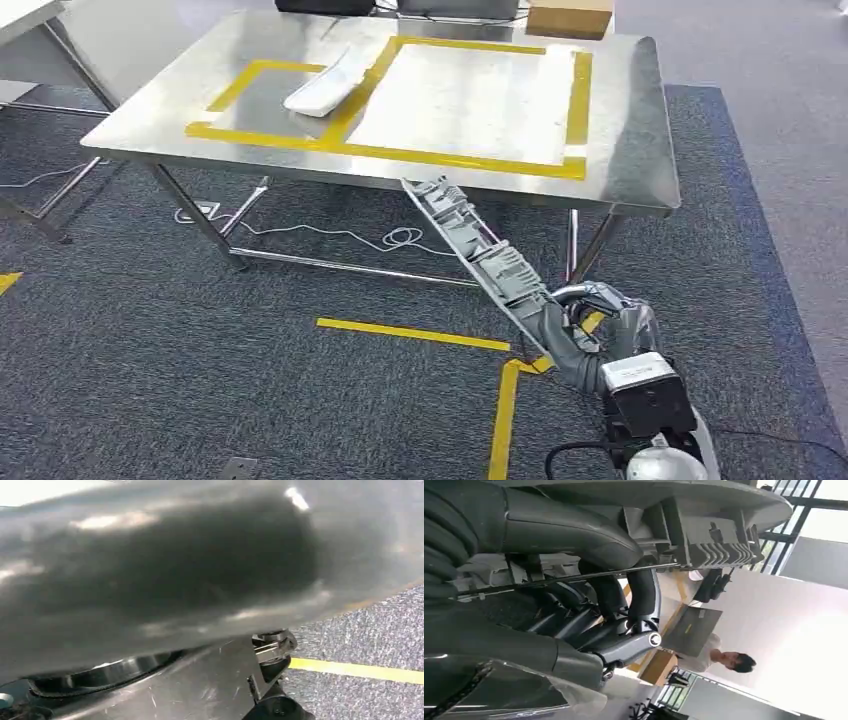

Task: Take the parts from the cabinet and place them on the table.

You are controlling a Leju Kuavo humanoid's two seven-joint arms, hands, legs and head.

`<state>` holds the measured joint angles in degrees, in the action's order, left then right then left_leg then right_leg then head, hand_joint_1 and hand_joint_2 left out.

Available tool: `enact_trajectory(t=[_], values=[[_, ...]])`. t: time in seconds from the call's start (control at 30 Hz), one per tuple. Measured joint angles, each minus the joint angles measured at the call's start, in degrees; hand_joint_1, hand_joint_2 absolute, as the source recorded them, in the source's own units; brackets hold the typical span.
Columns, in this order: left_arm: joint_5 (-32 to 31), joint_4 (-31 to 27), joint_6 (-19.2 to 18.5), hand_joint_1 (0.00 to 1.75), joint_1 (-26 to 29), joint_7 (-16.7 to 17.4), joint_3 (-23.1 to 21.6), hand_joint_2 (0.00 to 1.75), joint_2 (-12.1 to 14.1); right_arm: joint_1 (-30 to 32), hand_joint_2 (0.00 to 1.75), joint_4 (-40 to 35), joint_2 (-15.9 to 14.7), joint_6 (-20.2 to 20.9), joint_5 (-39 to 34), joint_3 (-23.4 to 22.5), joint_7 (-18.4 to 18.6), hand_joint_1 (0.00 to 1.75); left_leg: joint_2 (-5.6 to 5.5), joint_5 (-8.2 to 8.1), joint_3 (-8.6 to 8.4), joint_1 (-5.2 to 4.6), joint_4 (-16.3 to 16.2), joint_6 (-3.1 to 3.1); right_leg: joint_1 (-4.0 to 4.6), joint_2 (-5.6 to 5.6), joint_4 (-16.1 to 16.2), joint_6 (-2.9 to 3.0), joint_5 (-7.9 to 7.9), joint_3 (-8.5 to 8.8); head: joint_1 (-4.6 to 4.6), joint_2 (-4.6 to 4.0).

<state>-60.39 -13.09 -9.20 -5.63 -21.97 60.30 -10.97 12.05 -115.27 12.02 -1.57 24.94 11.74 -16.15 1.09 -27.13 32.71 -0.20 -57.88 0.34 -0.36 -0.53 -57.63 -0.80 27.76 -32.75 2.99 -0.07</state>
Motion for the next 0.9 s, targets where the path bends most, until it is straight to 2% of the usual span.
enact_trajectory(t=[0.1,0.23,0.27,0.3,0.33,0.4,0.43,0.47,0.5,0.57,0.6,0.63,0.67,0.7,0.73,0.77,0.8,0.83,0.9], values=[[0.0,0.0,0.0,0.00,0.0,0.0,0.0,0.00,0.0,0.0,1.75,0.0,0.0,0.0,0.0,0.0,0.0,1.75,0.00,-0.16,0.17,-0.02,-0.3,0.28,-0.01,0.00,0.0,-0.20,-0.01,0.01,-0.02,0.00],[-0.1,0.0,0.0,0.00,0.0,0.0,0.0,0.00,0.0,0.0,1.75,0.0,0.0,0.1,0.0,0.0,0.0,1.75,0.00,-0.24,0.23,-0.17,-0.1,1.02,-0.15,-0.02,0.4,-0.94,-0.05,0.18,-0.04,0.00],[-0.1,0.0,0.0,0.00,0.0,0.0,0.0,0.00,-0.2,0.1,1.75,-0.2,0.0,0.1,0.1,0.0,0.0,1.75,0.07,0.29,-0.33,0.51,0.9,1.42,-0.09,-0.02,0.1,-1.21,0.34,-0.31,-0.02,0.00],[-0.1,0.0,0.0,0.00,-0.1,0.0,0.0,0.00,-0.2,0.1,1.75,-0.2,0.0,0.1,0.1,0.0,0.0,1.75,0.12,0.37,-0.67,0.46,1.3,1.64,-0.15,0.19,-1.4,-1.33,1.32,-0.78,0.18,0.00],[-0.1,0.0,-0.1,0.00,-0.1,0.0,0.0,0.00,-0.2,0.0,1.75,-0.3,0.0,0.1,0.1,0.0,0.0,1.75,0.11,0.36,-0.68,0.47,1.3,1.71,-0.25,0.34,-4.8,-1.43,3.28,-2.38,0.28,0.00],[-0.1,0.0,-0.2,0.00,-0.1,0.0,0.0,0.00,-0.3,0.1,1.75,-0.3,-0.1,0.1,0.0,0.0,0.0,1.75,0.12,-0.09,-0.75,0.46,1.2,1.88,-0.44,0.35,-14.5,-1.81,7.16,-7.32,0.20,0.00],[-0.1,0.0,-0.2,0.00,0.0,-0.1,0.0,0.00,-0.3,0.1,1.75,-0.3,-0.1,0.1,0.0,0.0,0.0,1.75,0.11,-0.26,-0.88,0.46,1.2,1.81,-0.47,0.33,-17.3,-2.03,7.56,-9.03,0.22,0.00],[-0.1,0.0,-0.2,0.00,0.0,-0.1,0.0,0.00,-0.3,0.1,1.75,-0.3,-0.2,0.1,0.0,0.0,0.1,1.75,0.09,-0.46,-1.13,0.53,1.2,1.68,-0.59,0.33,-17.1,-2.16,6.51,-9.25,0.22,0.00],[-0.1,0.0,-0.2,0.00,0.0,-0.2,0.1,0.00,-0.4,0.2,1.75,-0.3,-0.2,0.1,0.0,0.0,0.1,1.75,0.01,-0.74,-1.50,0.62,1.2,1.46,-0.76,0.32,-14.4,-2.26,4.32,-8.05,0.22,0.00],[-0.1,0.0,-0.2,0.00,0.0,-0.2,0.1,0.00,-0.4,0.2,1.75,-0.3,-0.2,0.1,0.0,0.0,0.1,1.75,-0.09,-1.58,-2.57,0.97,1.0,0.80,-1.20,0.05,-4.1,-2.59,-1.31,-3.05,0.24,0.00],[-0.1,0.0,-0.2,0.00,0.1,-0.2,0.1,0.00,-0.4,0.1,1.75,-0.2,-0.3,0.1,0.0,0.0,0.1,1.75,-0.06,-2.04,-3.08,1.00,1.0,0.31,-1.11,-0.19,-1.5,-2.85,-0.56,-1.37,0.22,0.00],[-0.1,0.0,-0.2,0.00,-0.1,-0.2,0.1,0.00,-0.3,0.1,1.75,-0.3,-0.3,0.1,-0.1,0.0,0.1,1.75,-0.09,-2.41,-2.96,0.58,0.6,-0.17,-0.82,-0.02,-0.3,-2.30,0.08,-0.16,0.48,0.00],[-0.1,0.0,-0.2,0.00,-0.1,-0.3,0.1,0.00,-0.3,0.1,1.75,-0.3,-0.3,0.1,-0.2,0.0,0.0,1.75,-0.06,-2.45,-3.00,0.58,0.7,-0.41,-0.78,0.13,-0.7,-1.25,0.29,-0.36,0.26,0.00],[-0.1,0.0,-0.2,0.00,0.0,-0.3,0.1,0.00,-0.3,0.2,1.75,-0.3,-0.3,0.1,-0.3,-0.1,0.0,1.75,0.02,-2.53,-3.24,0.59,0.8,-0.53,-0.59,0.23,-0.8,-0.78,0.60,-0.36,-0.13,0.00],[-0.1,0.0,-0.2,0.00,0.0,-0.3,0.1,0.00,-0.3,0.2,1.75,-0.3,-0.3,0.1,-0.3,-0.1,0.0,1.75,0.09,-2.73,-3.42,0.70,0.8,-0.77,-0.52,0.38,-0.8,-0.40,0.85,-0.37,0.00,0.00],[-0.1,0.0,-0.2,0.00,-0.2,-0.3,0.1,0.00,-0.3,0.3,1.75,-0.3,-0.3,0.1,-0.3,-0.2,0.1,1.75,0.06,-3.41,-3.54,0.86,0.8,-1.11,-0.76,0.49,-0.7,0.07,1.08,0.25,-0.11,0.02],[-0.1,0.0,-0.2,0.00,-0.2,-0.4,0.1,0.00,-0.3,0.4,1.75,-0.4,-0.3,0.1,-0.4,-0.2,0.0,1.75,-0.18,-3.83,-3.44,0.93,-0.7,-1.31,-0.80,0.49,-0.6,0.54,1.40,0.80,-0.13,0.00],[-0.1,0.0,-0.2,0.00,-0.3,-0.4,0.1,0.00,-0.3,0.4,1.75,-0.4,-0.3,0.1,-0.4,-0.2,0.0,1.75,-0.33,-5.11,-1.49,0.91,-4.6,-1.44,-0.79,0.47,-0.6,0.94,1.88,1.30,-0.28,0.00],[-0.1,0.0,-0.2,0.00,-0.1,-0.4,0.1,0.00,-0.3,0.3,1.75,-0.4,-0.3,0.1,-0.5,-0.2,-0.1,1.75,-0.38,-8.27,4.60,0.89,-14.7,-1.56,-0.65,0.58,-0.6,1.35,2.76,2.15,-0.26,0.00]])
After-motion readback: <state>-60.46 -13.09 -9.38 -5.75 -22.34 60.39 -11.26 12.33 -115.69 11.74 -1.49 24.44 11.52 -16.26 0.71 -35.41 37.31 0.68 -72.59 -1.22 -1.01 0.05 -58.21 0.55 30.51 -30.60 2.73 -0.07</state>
